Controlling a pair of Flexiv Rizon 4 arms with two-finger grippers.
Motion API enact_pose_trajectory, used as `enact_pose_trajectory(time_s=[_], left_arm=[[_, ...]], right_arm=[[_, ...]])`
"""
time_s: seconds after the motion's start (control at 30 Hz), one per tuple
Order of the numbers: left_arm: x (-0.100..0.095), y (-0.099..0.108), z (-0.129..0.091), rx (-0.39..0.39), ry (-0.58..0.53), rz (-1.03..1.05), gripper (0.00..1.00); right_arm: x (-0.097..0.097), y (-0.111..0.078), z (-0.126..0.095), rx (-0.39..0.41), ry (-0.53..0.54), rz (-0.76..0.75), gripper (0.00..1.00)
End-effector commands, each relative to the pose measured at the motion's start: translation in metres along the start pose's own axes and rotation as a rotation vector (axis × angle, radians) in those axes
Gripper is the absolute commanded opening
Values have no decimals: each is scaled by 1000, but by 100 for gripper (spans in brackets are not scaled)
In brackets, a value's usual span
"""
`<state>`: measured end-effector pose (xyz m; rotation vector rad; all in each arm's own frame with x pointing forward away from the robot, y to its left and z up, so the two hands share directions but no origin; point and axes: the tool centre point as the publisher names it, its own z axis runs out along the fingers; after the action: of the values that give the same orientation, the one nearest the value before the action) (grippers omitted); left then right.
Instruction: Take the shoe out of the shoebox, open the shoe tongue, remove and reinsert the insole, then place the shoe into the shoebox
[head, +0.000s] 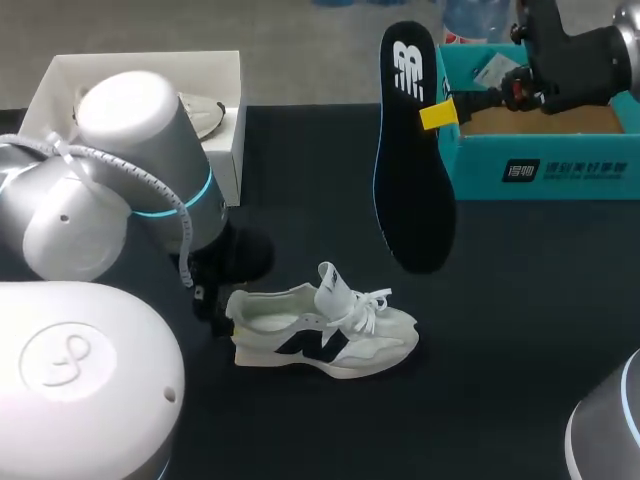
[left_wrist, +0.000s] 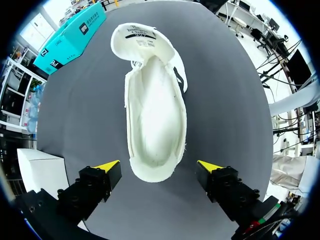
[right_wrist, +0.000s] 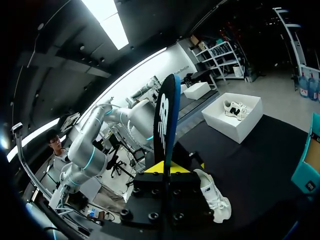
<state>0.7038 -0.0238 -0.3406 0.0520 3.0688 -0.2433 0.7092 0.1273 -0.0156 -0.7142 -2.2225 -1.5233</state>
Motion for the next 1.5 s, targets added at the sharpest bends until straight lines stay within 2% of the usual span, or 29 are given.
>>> enact_pose_trajectory(time_s=[0.03,0.67,1.0,1.3,1.5], left_arm=[[4,4,-4,-9,-18,-4,100],[4,4,-4,-9,-18,-4,100],[-7,-41,-22,61,-24,54,100],[-31,-82,4,42,-21,47,100],[-51,-94,23,22,3,2,100]], right_arm=[[-1,1,1,2,0,1,0],[-1,1,1,2,0,1,0],[-1,1,1,2,0,1,0],[-1,1,1,2,0,1,0],[-1,1,1,2,0,1,0]])
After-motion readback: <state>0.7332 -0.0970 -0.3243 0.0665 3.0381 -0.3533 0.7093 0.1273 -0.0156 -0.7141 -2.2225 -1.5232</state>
